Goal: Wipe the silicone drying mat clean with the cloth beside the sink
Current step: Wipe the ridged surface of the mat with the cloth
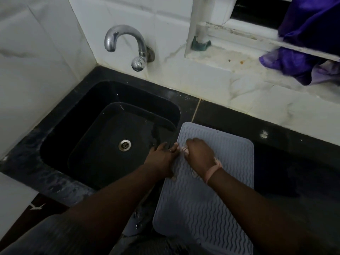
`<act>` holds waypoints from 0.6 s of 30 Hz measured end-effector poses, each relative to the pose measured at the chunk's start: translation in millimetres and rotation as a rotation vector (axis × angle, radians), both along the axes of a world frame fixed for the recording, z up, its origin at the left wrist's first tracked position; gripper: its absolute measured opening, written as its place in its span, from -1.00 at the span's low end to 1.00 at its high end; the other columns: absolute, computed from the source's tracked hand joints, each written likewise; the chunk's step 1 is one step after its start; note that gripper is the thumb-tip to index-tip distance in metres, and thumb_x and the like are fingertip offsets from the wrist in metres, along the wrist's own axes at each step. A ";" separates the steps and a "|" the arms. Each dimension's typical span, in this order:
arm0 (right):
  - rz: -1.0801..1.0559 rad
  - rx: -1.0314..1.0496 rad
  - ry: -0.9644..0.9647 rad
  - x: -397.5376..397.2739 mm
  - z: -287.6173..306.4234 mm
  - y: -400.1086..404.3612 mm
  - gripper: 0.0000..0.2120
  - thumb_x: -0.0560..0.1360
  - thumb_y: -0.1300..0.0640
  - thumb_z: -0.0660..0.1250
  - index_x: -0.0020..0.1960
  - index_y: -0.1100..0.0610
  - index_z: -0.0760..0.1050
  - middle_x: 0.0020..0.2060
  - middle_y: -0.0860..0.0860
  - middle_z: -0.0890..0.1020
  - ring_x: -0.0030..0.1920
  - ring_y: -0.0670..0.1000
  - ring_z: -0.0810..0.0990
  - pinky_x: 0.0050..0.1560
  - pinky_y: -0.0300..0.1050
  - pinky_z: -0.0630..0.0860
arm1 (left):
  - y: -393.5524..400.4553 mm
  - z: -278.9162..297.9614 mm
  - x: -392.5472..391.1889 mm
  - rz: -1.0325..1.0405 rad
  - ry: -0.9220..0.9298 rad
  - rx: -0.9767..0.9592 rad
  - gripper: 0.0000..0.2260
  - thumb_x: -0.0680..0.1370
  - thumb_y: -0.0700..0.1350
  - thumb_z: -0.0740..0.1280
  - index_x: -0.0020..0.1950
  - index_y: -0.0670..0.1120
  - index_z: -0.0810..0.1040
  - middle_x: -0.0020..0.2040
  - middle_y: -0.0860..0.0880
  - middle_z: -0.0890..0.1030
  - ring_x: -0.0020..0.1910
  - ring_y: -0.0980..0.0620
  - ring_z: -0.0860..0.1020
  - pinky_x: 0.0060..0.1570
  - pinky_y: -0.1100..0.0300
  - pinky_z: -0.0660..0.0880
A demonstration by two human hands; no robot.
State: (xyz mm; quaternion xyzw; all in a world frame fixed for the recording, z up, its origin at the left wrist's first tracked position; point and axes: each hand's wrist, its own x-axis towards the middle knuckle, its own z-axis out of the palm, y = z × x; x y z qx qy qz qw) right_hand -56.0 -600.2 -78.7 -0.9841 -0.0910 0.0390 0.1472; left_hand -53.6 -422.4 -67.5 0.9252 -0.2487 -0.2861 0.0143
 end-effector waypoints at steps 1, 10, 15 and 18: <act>-0.022 -0.014 -0.011 12.7 0.1 -3.3 -0.80 0.59 0.05 0.31 0.13 0.15 0.55 0.01 0.11 0.62 0.04 0.12 0.59 0.06 0.02 0.55 | -0.4 -0.1 0.9 -0.005 0.005 0.004 0.07 0.37 0.20 0.56 0.67 0.07 -0.04 0.68 0.06 -0.07 0.63 -0.21 -0.02 0.49 -0.26 0.08; -0.032 0.025 0.020 19.9 4.6 -1.8 -0.78 0.62 0.03 0.28 0.15 0.15 0.56 0.02 0.11 0.63 0.05 0.12 0.59 0.08 0.01 0.54 | -12.5 -2.1 -3.0 -0.058 -0.083 0.096 0.03 0.46 0.15 0.50 0.67 -0.05 -0.12 0.68 -0.05 -0.15 0.62 -0.26 -0.07 0.50 -0.19 0.11; -0.011 0.037 0.050 11.3 4.3 -1.6 -0.79 0.60 0.04 0.31 0.17 0.12 0.55 0.05 0.06 0.61 0.07 0.06 0.57 0.10 -0.01 0.54 | -9.8 -5.5 1.2 -0.099 -0.069 0.111 0.04 0.44 0.22 0.49 0.68 -0.05 -0.10 0.67 -0.05 -0.18 0.62 -0.26 -0.11 0.52 -0.23 0.06; -0.059 0.001 0.028 46.1 3.7 -9.2 -0.82 0.59 0.07 0.33 0.12 0.14 0.58 0.00 0.09 0.64 0.02 0.08 0.62 0.06 -0.01 0.57 | -13.3 -2.0 3.0 -0.096 -0.045 0.118 0.04 0.46 0.19 0.48 0.67 -0.07 -0.14 0.67 -0.08 -0.17 0.62 -0.26 -0.11 0.54 -0.24 0.03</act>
